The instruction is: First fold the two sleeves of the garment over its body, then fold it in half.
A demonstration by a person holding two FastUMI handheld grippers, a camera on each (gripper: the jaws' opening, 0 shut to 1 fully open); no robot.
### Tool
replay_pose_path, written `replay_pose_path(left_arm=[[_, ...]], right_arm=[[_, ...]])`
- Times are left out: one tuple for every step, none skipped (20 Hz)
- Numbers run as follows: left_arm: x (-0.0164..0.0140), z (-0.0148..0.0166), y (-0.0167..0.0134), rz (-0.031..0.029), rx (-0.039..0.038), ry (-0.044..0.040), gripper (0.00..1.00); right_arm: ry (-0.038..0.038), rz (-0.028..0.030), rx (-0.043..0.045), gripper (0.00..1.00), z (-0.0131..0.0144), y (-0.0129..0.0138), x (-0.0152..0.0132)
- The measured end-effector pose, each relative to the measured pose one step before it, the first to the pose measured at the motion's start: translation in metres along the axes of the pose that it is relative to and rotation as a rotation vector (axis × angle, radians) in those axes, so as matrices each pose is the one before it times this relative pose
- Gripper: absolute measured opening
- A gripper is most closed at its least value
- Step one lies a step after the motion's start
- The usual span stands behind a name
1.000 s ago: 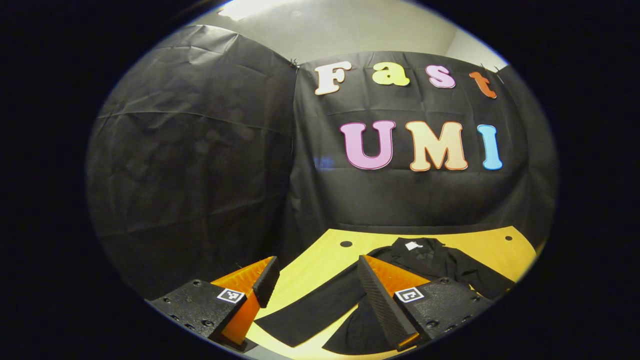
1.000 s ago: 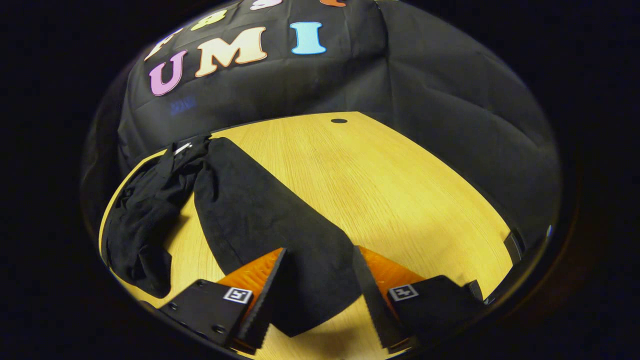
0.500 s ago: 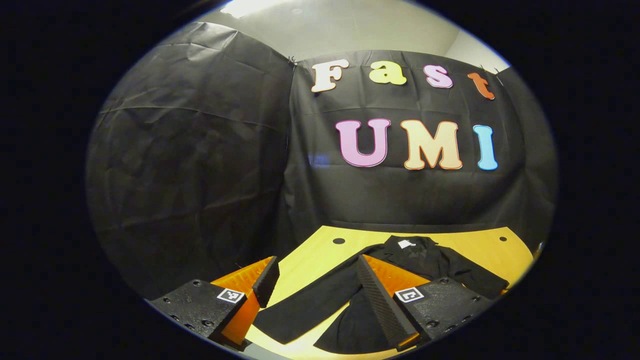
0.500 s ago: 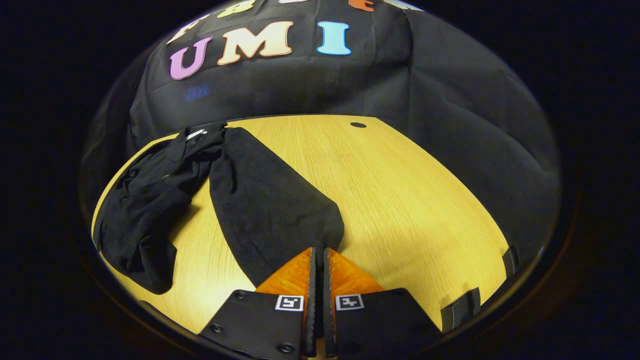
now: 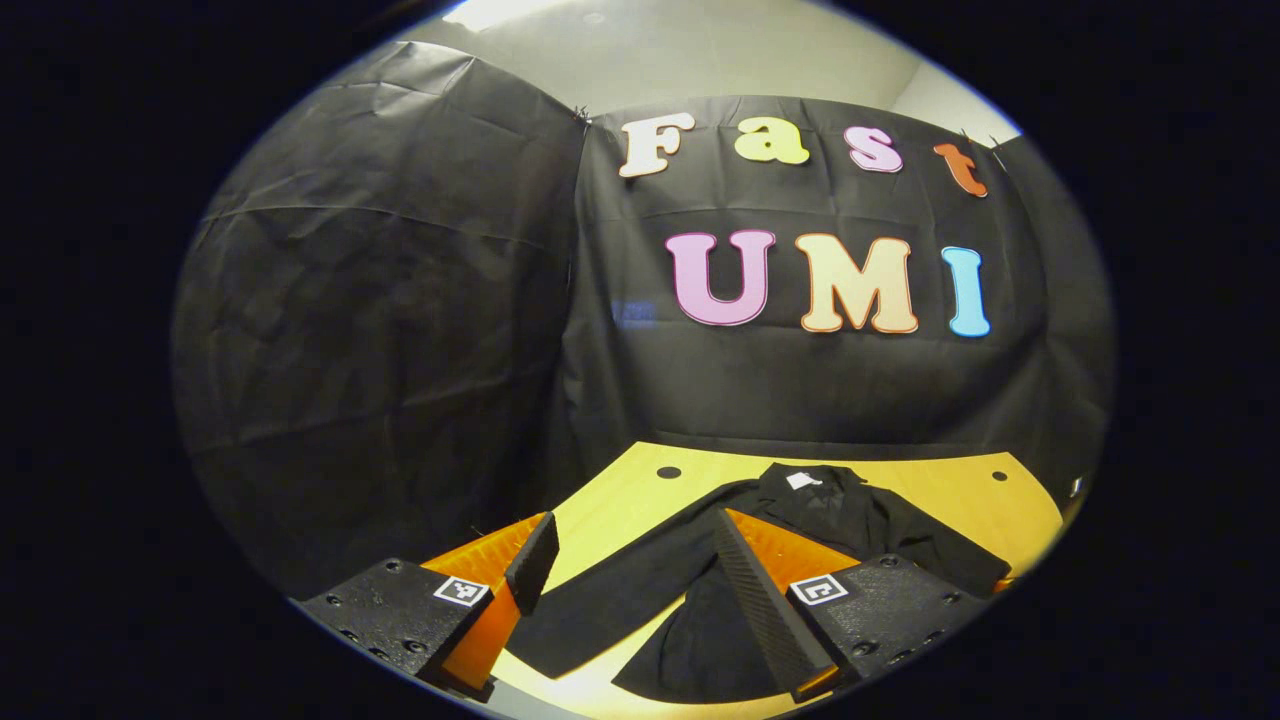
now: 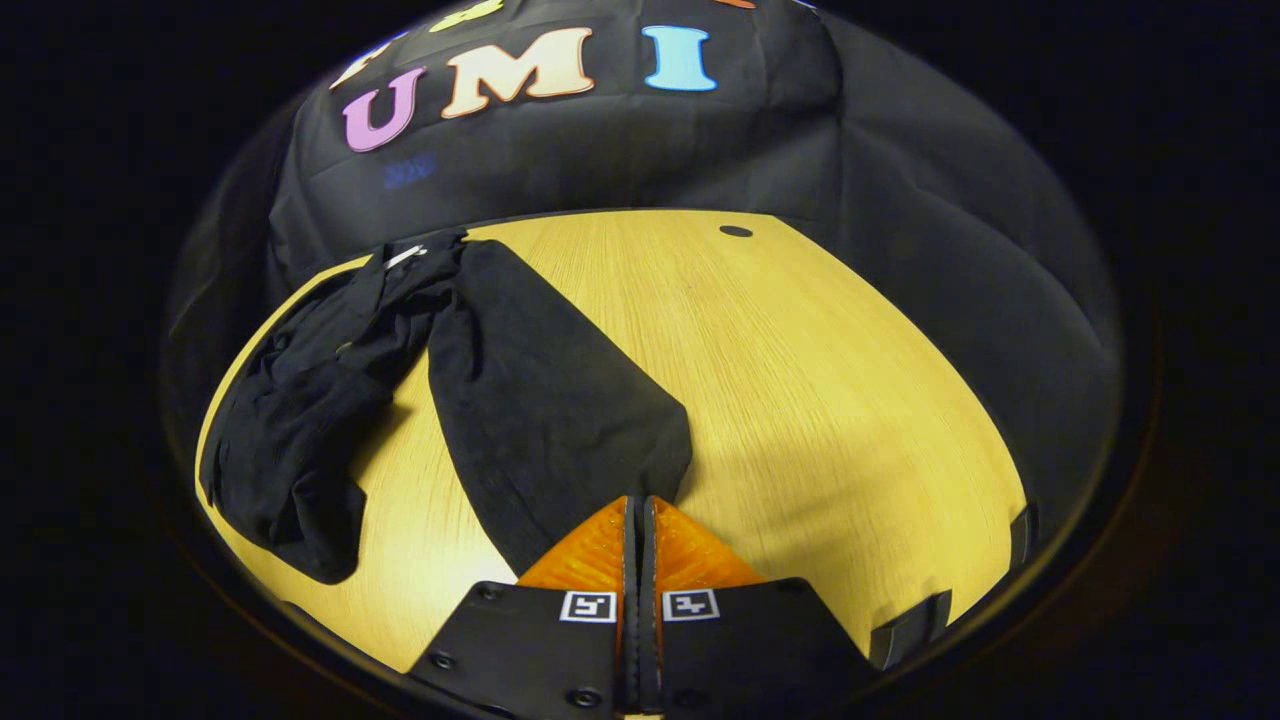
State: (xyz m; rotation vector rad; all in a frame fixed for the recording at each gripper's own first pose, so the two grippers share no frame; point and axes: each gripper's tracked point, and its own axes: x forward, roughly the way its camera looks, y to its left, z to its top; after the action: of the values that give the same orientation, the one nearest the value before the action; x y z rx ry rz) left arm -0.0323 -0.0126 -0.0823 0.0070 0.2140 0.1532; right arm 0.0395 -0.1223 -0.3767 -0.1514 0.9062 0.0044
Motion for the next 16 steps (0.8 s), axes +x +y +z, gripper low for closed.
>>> replay_pose_path(left_arm=[[-0.00134,-0.00156,-0.00154,0.00397,0.00333,0.00178,0.92],[-0.00201,-0.00261,0.00032,0.00274,0.00408,0.00203,0.93],[-0.00188,-0.00183,-0.0006,0.00035,0.00556,0.00384,0.93],[-0.00064,-0.00326,-0.00001,0.00037,0.00654,0.00627,0.92],[-0.0011,-0.00272,0.00123,0.00036,0.00599,0.00801,0.93],[-0.0005,-0.0036,0.00173,0.0003,0.00321,0.0075,0.93],[0.00044,-0.00227,0.00115,0.00011,-0.00219,0.00929,0.93],[-0.00029,-0.00343,0.0012,-0.00372,-0.00635,0.0082,0.93],[0.00143,-0.00056,0.00248,-0.00483,-0.00624,0.00442,0.93],[0.00177,-0.00282,0.00233,-0.00241,-0.002,0.0058,0.93],[0.00347,-0.00146,0.0036,-0.00357,-0.00095,0.00282,0.93],[0.00448,-0.00172,0.0042,-0.00494,-0.00229,0.00681,0.93],[0.00529,-0.00146,0.00302,-0.00816,-0.00544,0.01001,0.93],[0.00488,-0.00096,0.00253,-0.01154,-0.00562,0.00299,0.93],[0.00523,0.0007,0.00246,-0.00729,-0.00259,0.0028,0.93],[0.00727,0.00008,0.00442,-0.00377,0.00185,0.00309,0.93]], right_arm=[[0.01324,0.00599,-0.00182,0.02,0.00082,0.00024,-0.00065],[0.00978,0.01643,0.00999,0.02,0.0036,0.00268,-0.00017],[0.01187,0.01329,0.01866,0.02,0.00275,0.00245,-0.00073],[0.00294,0.01033,0.02075,0.02,0.00609,0.00272,-0.00213],[-0.00866,0.00819,0.01473,0.02,0.0092,0.00337,-0.00256],[-0.01793,0.00515,0.00328,0.02,0.01098,0.00354,-0.00235],[-0.01869,0.00147,-0.005,0.02,0.0139,0.00495,-0.00346],[-0.01941,-0.00561,-0.01069,0.02,0.01228,0.00373,-0.00324],[-0.0221,0.00028,-0.0127,0.02,0.01391,0.00709,-0.00357],[-0.02701,0.0052,-0.0084,0.02,0.01676,0.00887,-0.00314],[-0.02459,0.00624,-0.00733,0.02,0.01653,0.01182,-0.00135],[-0.01983,0.00388,-0.00803,0.02,0.01429,0.01127,-0.00079],[-0.01851,0.00636,-0.00457,0.02,0.01236,0.01185,-0.00055],[-0.01931,0.00806,0.0024,0.02,0.01251,0.01223,0.00023],[-0.01945,0.00969,0.00396,0.02,0.01198,0.01346,0.00165],[-0.01431,0.0068,0.00257,0.02,0.00954,0.01161,0.00197]])
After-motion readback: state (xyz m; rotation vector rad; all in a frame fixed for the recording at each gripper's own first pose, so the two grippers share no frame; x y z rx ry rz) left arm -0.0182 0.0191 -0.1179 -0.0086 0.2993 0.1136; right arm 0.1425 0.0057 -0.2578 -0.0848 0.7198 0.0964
